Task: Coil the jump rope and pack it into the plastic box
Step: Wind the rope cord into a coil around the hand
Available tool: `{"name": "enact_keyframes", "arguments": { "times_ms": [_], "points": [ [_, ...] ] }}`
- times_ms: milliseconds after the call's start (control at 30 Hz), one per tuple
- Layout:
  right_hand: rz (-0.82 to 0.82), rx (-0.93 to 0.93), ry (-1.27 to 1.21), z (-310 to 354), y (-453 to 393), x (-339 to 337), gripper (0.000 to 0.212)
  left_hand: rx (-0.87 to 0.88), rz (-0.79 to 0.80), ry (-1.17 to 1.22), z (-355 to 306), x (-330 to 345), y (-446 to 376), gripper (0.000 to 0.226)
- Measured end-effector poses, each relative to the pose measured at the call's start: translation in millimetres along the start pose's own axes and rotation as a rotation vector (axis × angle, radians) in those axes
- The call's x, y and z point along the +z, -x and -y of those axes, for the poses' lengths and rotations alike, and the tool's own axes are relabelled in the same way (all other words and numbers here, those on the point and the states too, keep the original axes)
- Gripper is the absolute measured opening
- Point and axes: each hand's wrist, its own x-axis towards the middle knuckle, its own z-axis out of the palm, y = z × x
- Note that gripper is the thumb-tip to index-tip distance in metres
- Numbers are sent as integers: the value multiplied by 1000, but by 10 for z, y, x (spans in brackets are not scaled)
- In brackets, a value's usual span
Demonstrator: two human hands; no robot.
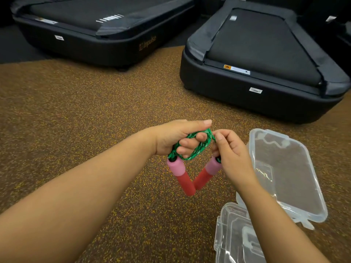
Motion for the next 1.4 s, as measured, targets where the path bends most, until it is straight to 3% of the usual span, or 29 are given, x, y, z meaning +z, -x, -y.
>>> {"name": "enact_keyframes", "arguments": {
  "times_ms": [200,300,367,500,667,733,900,1067,1267,1400],
  "points": [
    [-17,59,-136,-32,82,79,26,42,-77,129,-37,28,-52,49],
    [118,110,-293,-33,103,113,33,54,-71,128,-50,38,-59,49],
    [222,98,-411,-19,107,124,49,50,-26,128,-45,56,-62,47],
    [376,120,-518,0,95,98,40,64,138,137,-2,35,-54,46],
    [449,163,-530,-1,110,-29,43,75,271,66,52,3,-34,42],
    [441,187,-547,-5,117,-64,35,52,289,45,62,-8,-40,49],
    [384,246,-541,-113,125,-91,12,12,299,73,70,-52,-27,13],
    [330,176,-364,-147,84,-41,22,-19,208,-65,95,-21,-70,18],
    [233,91,-205,-229,36,-57,15,49,92,-247,44,160,-103,19],
    [239,35,-133,-191,12,-123,66,93,50,-250,14,196,-106,20]
  ]
}}
